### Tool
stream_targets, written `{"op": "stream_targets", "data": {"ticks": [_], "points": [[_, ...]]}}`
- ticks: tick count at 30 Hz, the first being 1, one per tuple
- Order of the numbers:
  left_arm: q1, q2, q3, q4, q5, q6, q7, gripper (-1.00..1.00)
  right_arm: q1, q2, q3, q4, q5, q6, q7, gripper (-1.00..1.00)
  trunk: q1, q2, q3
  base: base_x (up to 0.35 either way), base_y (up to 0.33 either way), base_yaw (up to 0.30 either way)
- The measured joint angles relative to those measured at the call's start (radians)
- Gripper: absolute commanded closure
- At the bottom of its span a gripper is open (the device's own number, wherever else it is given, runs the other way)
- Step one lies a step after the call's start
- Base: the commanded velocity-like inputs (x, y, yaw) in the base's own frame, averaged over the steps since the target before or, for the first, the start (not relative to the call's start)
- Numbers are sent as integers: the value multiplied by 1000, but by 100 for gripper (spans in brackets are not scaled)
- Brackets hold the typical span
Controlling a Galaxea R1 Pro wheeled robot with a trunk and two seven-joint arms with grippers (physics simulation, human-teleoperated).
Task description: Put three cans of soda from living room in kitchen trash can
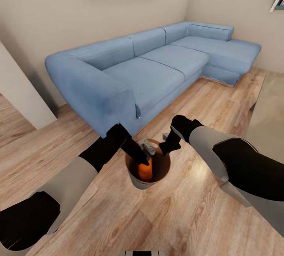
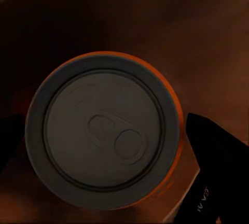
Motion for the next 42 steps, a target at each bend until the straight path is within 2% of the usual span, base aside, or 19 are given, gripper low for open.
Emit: {"op": "stream_targets", "data": {"ticks": [11,12,24,27,28,29,31,32,33,34,36,38,40,41,42], "points": [[0,-2,-21,7,3,-8,30,100,0,6,-1,0,0,0,0,100,0,0,0,0,0,0],[0,-2,-21,7,3,-8,31,-100,0,6,-2,0,0,0,0,100,0,0,0,0,0,0],[0,9,-18,-24,6,-30,28,-100,1,0,2,0,7,-2,-1,100,0,0,0,0,0,0],[2,20,-13,-117,13,-40,20,-100,1,-2,-3,0,2,-1,0,100,0,0,0,0,0,0],[18,47,-11,-191,15,-39,0,-100,1,-3,-5,0,1,0,0,100,0,0,0,0,0,0],[26,60,-10,-222,16,-39,-13,-100,1,-3,-6,0,0,0,0,100,0,0,0,0,0,0],[55,124,6,-349,17,-37,-99,-100,1,-5,-7,0,-1,0,0,100,0,0,0,0,0,0],[68,163,44,-411,17,-37,-148,-100,1,-7,-7,-1,-1,0,0,100,0,0,0,0,0,0],[86,202,109,-466,19,-39,-204,-100,1,-8,-6,-1,-1,0,0,100,0,0,0,0,0,0],[98,218,152,-489,21,-41,-234,-100,1,-8,-5,-1,1,0,0,100,0,0,0,0,0,0],[154,256,315,-543,25,-57,-346,-100,2,-10,-3,-1,1,0,0,100,0,0,0,0,0,0],[200,284,465,-566,26,-113,-429,-100,2,-14,-4,-1,0,0,0,100,0,0,0,0,0,0],[240,318,606,-572,24,-168,-447,-100,2,-18,-4,-2,-2,0,0,100,0,0,0,0,0,0],[250,325,640,-572,21,-177,-447,-100,2,-18,-4,-1,-2,0,0,100,0,0,0,0,0,0],[276,334,694,-569,10,-191,-445,-100,2,-25,-8,-2,-5,0,0,100,0,0,0,0,0,0]]}}
